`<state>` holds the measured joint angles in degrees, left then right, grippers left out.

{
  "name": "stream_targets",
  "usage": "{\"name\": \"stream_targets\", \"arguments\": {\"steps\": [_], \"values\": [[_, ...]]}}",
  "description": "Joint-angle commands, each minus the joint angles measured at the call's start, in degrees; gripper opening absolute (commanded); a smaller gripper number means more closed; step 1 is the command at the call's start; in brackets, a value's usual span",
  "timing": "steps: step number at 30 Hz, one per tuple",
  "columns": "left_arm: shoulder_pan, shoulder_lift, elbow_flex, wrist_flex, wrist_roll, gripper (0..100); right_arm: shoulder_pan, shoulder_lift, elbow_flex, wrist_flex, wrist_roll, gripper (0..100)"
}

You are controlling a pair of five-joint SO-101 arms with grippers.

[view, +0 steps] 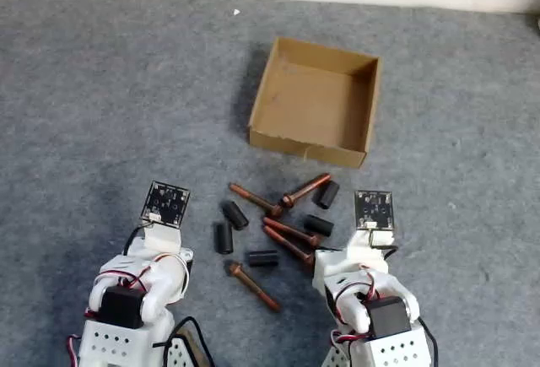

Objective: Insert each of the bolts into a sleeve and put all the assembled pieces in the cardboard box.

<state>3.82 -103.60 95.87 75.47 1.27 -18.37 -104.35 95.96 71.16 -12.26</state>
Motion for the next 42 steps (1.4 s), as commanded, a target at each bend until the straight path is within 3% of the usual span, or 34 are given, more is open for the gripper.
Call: {"name": "stream_targets", "arguments": {"steps": [1, 13, 15, 19, 22, 30, 34, 42], "values": [[-0.4, -0.3, 1.4, 0.2, -0.6, 1, 0.7, -0.7, 8.3, 0.3, -0.3, 0.6], [-0.4, -0.3, 1.4, 0.2, -0.6, 1, 1.9, -0.8, 6.3, 0.3, 0.4, 0.6], [-0.4, -0.3, 1.4, 0.2, -0.6, 1, 4.8, -0.8, 0.2, 0.3, 6.0, 0.6], [-0.4, -0.3, 1.4, 0.2, -0.6, 1, 12.3, -0.8, -10.6, -4.5, 26.0, 0.6], [-0.4, -0.3, 1.4, 0.2, -0.6, 1, 14.1, -0.3, -12.7, -7.8, 29.3, 0.7], [-0.4, -0.3, 1.4, 0.2, -0.6, 1, 7.9, 5.0, -18.3, -6.7, 28.0, 5.4], [-0.4, -0.3, 1.4, 0.2, -0.6, 1, 5.6, 20.7, -28.5, -6.7, 21.6, 5.8], [-0.4, -0.3, 1.4, 0.2, -0.6, 1, 2.9, 56.9, -48.1, -6.9, 5.1, 17.7]]}}
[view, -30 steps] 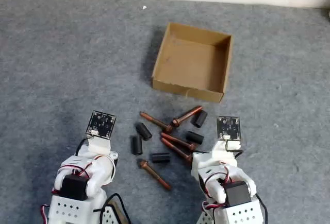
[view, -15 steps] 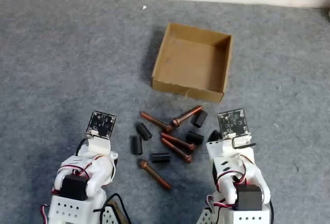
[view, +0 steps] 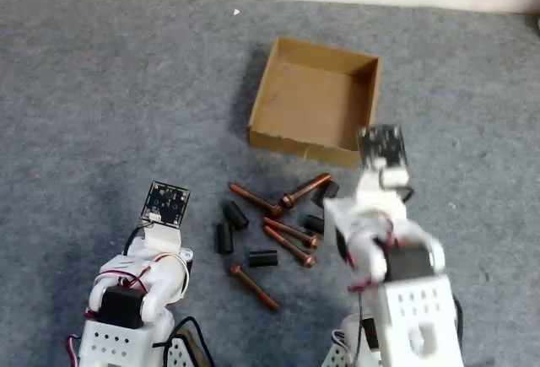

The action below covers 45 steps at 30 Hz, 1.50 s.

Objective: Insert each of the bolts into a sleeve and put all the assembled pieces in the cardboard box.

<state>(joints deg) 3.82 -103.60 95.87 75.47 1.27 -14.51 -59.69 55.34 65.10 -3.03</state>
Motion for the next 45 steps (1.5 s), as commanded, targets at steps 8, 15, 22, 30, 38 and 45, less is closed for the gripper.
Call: {"name": "stream_targets", "arguments": {"steps": [8, 15, 22, 30, 38, 45], "values": [[-0.4, -0.3, 1.4, 0.2, -0.6, 1, -1.1, 35.3, -17.5, -6.1, -10.9, 17.7], [-0.4, -0.3, 1.4, 0.2, -0.6, 1, -1.1, 48.4, -18.1, -15.4, -11.1, 17.7], [-0.4, -0.3, 1.4, 0.2, -0.6, 1, -1.1, 57.2, -18.5, -16.5, -11.1, 17.7], [-0.4, -0.3, 1.4, 0.2, -0.6, 1, -0.8, 60.9, -22.2, -17.2, -9.8, 0.5], [-0.4, -0.3, 1.4, 0.2, -0.6, 1, -0.9, 61.5, -22.5, -15.5, -4.9, 0.7], [-0.4, -0.3, 1.4, 0.2, -0.6, 1, -1.1, 51.9, -21.7, -11.1, -1.0, 0.7]]}}
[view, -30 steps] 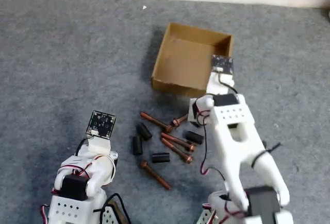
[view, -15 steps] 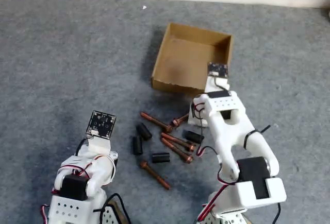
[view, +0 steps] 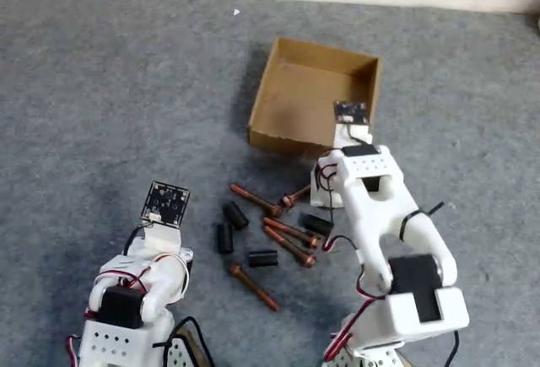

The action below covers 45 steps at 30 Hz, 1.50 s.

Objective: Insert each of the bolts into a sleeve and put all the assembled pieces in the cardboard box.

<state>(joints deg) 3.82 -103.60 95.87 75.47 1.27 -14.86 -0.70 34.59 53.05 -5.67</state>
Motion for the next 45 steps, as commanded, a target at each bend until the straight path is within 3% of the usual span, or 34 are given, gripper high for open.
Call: {"name": "stream_targets", "arguments": {"steps": [1, 14, 25, 27, 33, 38, 45], "values": [[-0.4, -0.3, 1.4, 0.2, -0.6, 1, -0.7, -9.3, 0.8, 0.7, 1.8, 0.7], [-0.3, -0.3, 1.4, 0.2, -0.6, 1, 2.7, -30.5, 15.0, -3.0, 1.8, 0.6], [0.0, -0.6, -2.7, 0.1, -1.0, 1, 6.9, -33.9, 17.5, -6.2, 1.6, 0.6], [0.0, -0.6, -6.1, 0.1, -3.9, 1, 7.5, -33.9, 17.5, -6.3, 1.6, 0.6], [0.2, -0.4, -16.0, -2.1, -25.8, 1, 8.1, -33.9, 17.3, -6.3, 0.0, 0.6], [1.7, 0.0, -20.0, -4.0, -23.1, 1, 8.2, -33.9, 17.3, -6.3, -0.3, 0.6], [8.9, 0.0, -20.4, -2.4, -23.2, 3, 12.4, -33.9, 17.1, -6.3, -0.4, 0.6]]}}
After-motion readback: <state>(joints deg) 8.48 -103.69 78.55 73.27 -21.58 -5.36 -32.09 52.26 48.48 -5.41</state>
